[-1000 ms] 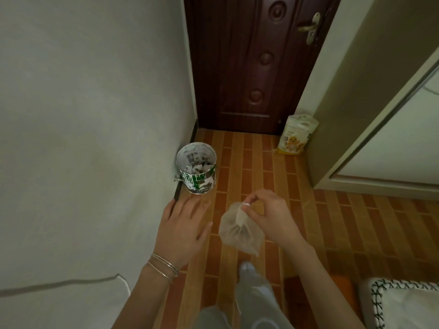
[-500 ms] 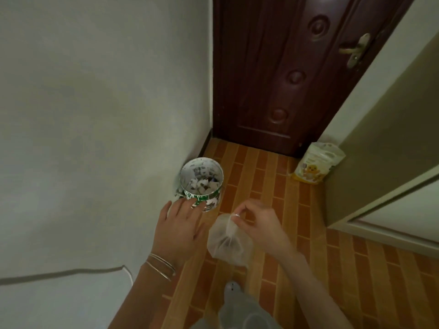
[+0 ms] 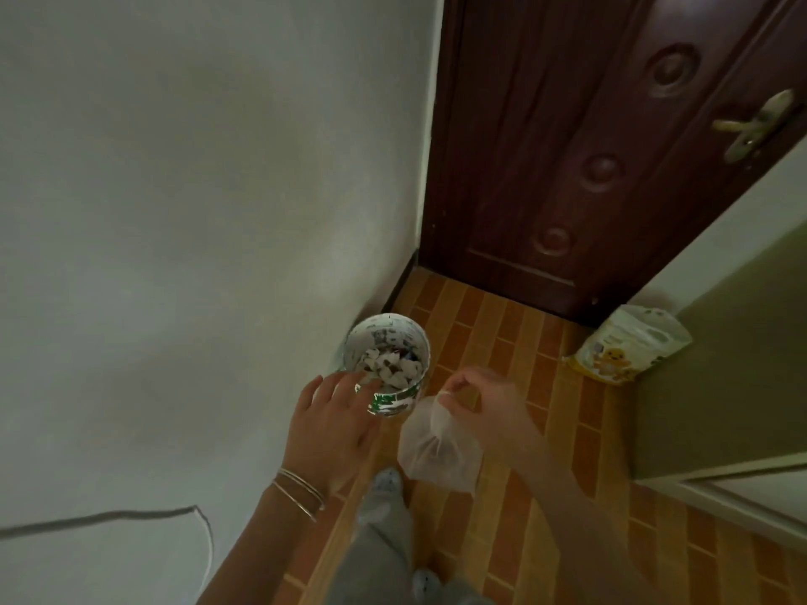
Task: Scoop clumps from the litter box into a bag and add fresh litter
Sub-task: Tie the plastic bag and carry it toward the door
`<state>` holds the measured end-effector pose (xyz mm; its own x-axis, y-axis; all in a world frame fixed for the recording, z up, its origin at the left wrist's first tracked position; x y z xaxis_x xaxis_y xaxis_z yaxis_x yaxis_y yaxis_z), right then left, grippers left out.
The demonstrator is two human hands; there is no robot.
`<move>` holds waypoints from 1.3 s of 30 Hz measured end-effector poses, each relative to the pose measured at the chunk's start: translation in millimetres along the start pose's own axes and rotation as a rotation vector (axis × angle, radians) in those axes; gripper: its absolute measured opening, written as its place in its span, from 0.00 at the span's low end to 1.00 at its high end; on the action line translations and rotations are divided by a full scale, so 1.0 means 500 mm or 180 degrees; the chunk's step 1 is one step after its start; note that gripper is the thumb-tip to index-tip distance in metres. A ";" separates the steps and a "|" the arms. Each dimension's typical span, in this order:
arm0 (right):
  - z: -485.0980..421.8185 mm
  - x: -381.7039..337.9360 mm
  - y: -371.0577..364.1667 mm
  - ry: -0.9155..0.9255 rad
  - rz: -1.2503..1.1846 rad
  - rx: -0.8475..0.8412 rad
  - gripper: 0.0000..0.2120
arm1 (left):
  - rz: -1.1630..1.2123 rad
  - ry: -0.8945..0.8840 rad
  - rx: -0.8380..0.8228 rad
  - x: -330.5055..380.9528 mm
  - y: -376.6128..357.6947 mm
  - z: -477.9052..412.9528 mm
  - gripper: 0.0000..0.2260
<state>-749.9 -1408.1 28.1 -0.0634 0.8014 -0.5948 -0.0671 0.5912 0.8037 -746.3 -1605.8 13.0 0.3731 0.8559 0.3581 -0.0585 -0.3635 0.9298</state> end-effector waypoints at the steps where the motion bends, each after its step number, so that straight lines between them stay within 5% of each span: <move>1: -0.025 0.006 -0.005 -0.0016 0.0005 -0.0030 0.05 | 0.0018 -0.0002 -0.0016 -0.016 -0.007 -0.025 0.21; 20: -0.485 0.079 -0.119 -0.0197 -0.0087 -0.0149 0.04 | 0.0173 -0.0055 -0.0033 -0.234 -0.112 -0.399 0.21; 39: -0.749 0.498 -0.715 -0.0505 -0.0234 -0.0300 0.05 | 0.0508 0.0729 -0.0002 -0.528 -0.662 -0.531 0.21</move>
<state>-1114.5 -1453.8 -413.5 0.1023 0.7651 -0.6357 -0.1592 0.6435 0.7487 -1071.1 -1613.9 -366.5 0.1400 0.8488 0.5099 -0.1002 -0.5002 0.8601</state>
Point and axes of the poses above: each hand's wrist, its own z-axis away from the middle knuckle, its own y-axis out of the back of the hand, x = y × z, the point moved 6 cm from there along -z, towards the middle knuckle, and after that the axes turned 8 degrees about z, right-handed, at the moved point
